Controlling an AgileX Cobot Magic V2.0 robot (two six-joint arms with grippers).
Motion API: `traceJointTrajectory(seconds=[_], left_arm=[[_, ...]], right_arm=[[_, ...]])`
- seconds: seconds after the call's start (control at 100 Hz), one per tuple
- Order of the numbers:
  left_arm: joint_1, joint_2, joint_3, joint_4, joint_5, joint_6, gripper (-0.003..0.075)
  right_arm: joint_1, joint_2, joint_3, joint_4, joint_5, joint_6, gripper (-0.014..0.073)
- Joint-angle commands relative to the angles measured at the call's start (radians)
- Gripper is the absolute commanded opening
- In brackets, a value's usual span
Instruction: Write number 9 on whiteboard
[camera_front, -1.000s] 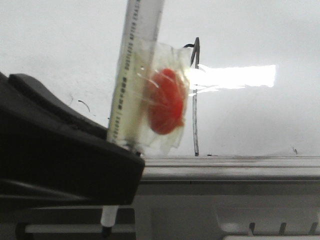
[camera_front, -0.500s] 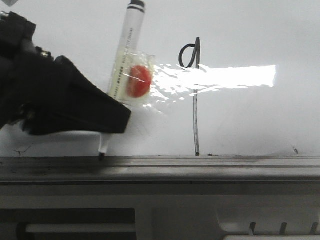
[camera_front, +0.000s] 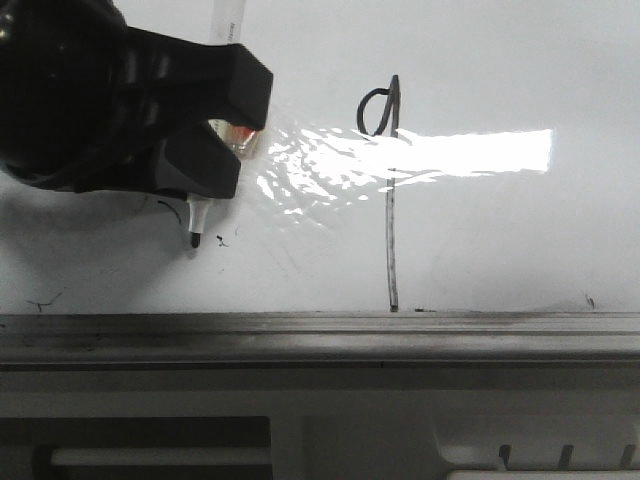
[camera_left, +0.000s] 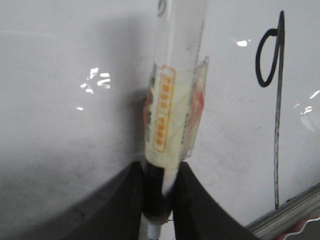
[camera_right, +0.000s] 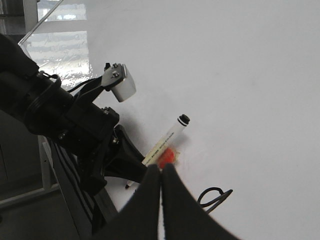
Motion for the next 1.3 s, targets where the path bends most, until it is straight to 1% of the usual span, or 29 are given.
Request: traceJointTrajectory(seconds=[0.0, 0.21, 0.35, 0.4, 0.45, 0.49, 0.51, 0.54, 0.57, 0.62, 0.8, 0.91, 0.97, 1.08, 1.19, 1.26, 1.29], left_arm=[[0.000, 0.008, -0.024, -0.023, -0.052, -0.020, -0.0019], [0.000, 0.012, -0.024, -0.023, -0.122, -0.045, -0.0018], [0.000, 0.012, -0.024, -0.023, -0.122, -0.048, -0.0015], [0.000, 0.012, -0.024, -0.023, -0.122, -0.048, 0.0001], [0.000, 0.012, -0.024, -0.023, -0.122, -0.050, 0.0045], [0.000, 0.012, -0.024, -0.023, -0.122, -0.060, 0.0101], [0.000, 0.012, -0.024, -0.023, -0.122, -0.068, 0.0142], [0.000, 0.012, -0.024, -0.023, -0.124, -0.070, 0.0174], [0.000, 0.012, -0.024, -0.023, -0.124, -0.070, 0.0227], [0.000, 0.012, -0.024, -0.023, -0.128, -0.070, 0.0289], [0.000, 0.012, -0.024, -0.023, -0.155, -0.070, 0.0416], [-0.004, -0.015, -0.024, -0.023, -0.141, -0.070, 0.0533], [-0.034, -0.056, -0.020, -0.023, -0.138, -0.070, 0.0583], [-0.120, -0.174, 0.005, -0.023, -0.154, -0.070, 0.0589], [-0.234, -0.313, 0.066, -0.020, -0.205, -0.061, 0.0580], [-0.299, -0.396, 0.112, -0.017, -0.220, -0.061, 0.0540], [-0.327, -0.434, 0.136, -0.017, -0.222, -0.061, 0.0505]], right_arm=[[-0.006, -0.002, -0.033, 0.004, -0.067, -0.001, -0.0074], [-0.006, -0.002, -0.033, 0.025, -0.065, 0.001, -0.0074], [-0.006, -0.002, -0.033, 0.045, -0.065, 0.001, -0.0074], [-0.006, -0.002, -0.033, 0.053, -0.065, 0.001, -0.0074], [-0.006, -0.002, -0.033, 0.053, -0.063, 0.001, -0.0074], [-0.006, -0.002, -0.033, 0.058, -0.063, 0.001, -0.0074], [-0.006, -0.002, -0.033, 0.060, -0.063, 0.001, -0.0074], [-0.006, -0.002, -0.033, 0.062, -0.063, 0.001, -0.0074], [-0.006, -0.002, -0.033, 0.065, -0.063, 0.001, -0.0074], [-0.006, -0.002, -0.033, 0.067, -0.063, 0.001, -0.0074], [-0.006, -0.002, -0.033, 0.069, -0.058, 0.001, -0.0074], [-0.006, -0.002, -0.033, 0.069, -0.042, 0.001, -0.0074], [-0.006, -0.013, -0.031, 0.068, -0.005, 0.003, -0.0071], [-0.006, -0.076, 0.010, 0.068, 0.018, 0.005, -0.0042], [-0.006, -0.184, 0.107, 0.054, -0.027, 0.005, -0.0043], [-0.006, -0.262, 0.176, 0.032, -0.068, 0.005, -0.0043], [-0.006, -0.299, 0.207, 0.025, -0.084, 0.005, -0.0043]])
